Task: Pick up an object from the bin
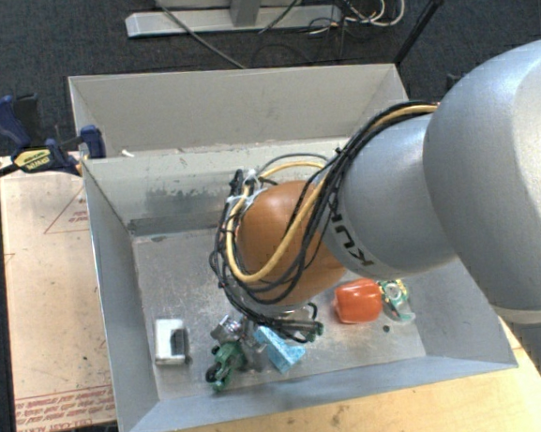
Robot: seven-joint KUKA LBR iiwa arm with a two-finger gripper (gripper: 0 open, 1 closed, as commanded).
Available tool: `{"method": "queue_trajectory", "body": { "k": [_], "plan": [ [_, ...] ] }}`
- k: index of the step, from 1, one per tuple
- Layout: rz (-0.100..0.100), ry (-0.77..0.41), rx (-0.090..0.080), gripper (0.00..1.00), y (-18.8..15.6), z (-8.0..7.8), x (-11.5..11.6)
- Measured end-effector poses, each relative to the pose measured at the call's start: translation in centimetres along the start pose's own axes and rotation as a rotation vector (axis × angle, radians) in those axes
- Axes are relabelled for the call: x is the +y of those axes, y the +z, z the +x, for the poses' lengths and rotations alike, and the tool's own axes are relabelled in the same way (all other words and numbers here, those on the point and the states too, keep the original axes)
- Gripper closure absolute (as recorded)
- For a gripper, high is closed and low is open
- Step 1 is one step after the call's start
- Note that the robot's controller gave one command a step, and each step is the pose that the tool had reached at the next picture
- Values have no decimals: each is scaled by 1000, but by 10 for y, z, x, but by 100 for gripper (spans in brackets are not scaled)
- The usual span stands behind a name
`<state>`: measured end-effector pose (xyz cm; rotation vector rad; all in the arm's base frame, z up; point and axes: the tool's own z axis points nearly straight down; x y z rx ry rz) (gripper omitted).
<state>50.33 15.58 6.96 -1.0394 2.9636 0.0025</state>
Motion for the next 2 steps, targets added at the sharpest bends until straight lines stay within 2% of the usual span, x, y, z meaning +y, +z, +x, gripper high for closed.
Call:
{"method": "queue_trajectory", "body": {
  "k": [1,2],
  "plan": [
    [-2,0,6,100,-6,2,1],
    [-3,0,8,100,-27,2,1]
  ]
}}
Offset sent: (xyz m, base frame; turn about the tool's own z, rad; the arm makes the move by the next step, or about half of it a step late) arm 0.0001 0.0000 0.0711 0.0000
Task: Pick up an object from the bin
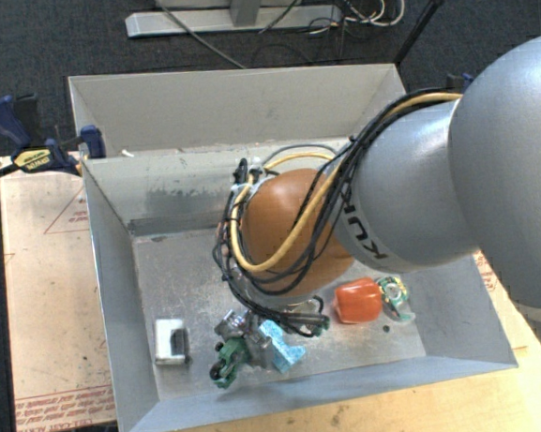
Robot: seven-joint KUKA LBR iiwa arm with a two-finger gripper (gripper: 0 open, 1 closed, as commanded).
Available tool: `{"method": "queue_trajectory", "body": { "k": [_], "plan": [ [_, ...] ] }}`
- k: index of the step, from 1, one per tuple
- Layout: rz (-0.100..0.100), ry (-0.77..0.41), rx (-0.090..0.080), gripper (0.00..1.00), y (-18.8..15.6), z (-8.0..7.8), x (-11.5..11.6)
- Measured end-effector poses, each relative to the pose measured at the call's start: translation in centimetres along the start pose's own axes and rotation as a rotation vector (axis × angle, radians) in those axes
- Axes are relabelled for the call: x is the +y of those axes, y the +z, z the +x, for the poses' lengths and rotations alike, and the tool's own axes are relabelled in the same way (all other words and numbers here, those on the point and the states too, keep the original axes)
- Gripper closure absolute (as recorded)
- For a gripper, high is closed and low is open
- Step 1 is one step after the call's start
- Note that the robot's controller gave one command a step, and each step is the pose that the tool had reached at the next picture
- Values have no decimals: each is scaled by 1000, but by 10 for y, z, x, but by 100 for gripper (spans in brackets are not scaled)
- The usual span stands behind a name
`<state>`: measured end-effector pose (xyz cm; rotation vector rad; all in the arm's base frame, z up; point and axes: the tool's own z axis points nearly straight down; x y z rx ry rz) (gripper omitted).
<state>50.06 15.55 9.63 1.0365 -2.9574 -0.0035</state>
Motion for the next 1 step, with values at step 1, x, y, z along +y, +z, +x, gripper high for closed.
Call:
{"method": "queue_trajectory", "body": {
  "k": [1],
  "plan": [
    [1,0,-2,100,-21,-1,0]
  ]
}}
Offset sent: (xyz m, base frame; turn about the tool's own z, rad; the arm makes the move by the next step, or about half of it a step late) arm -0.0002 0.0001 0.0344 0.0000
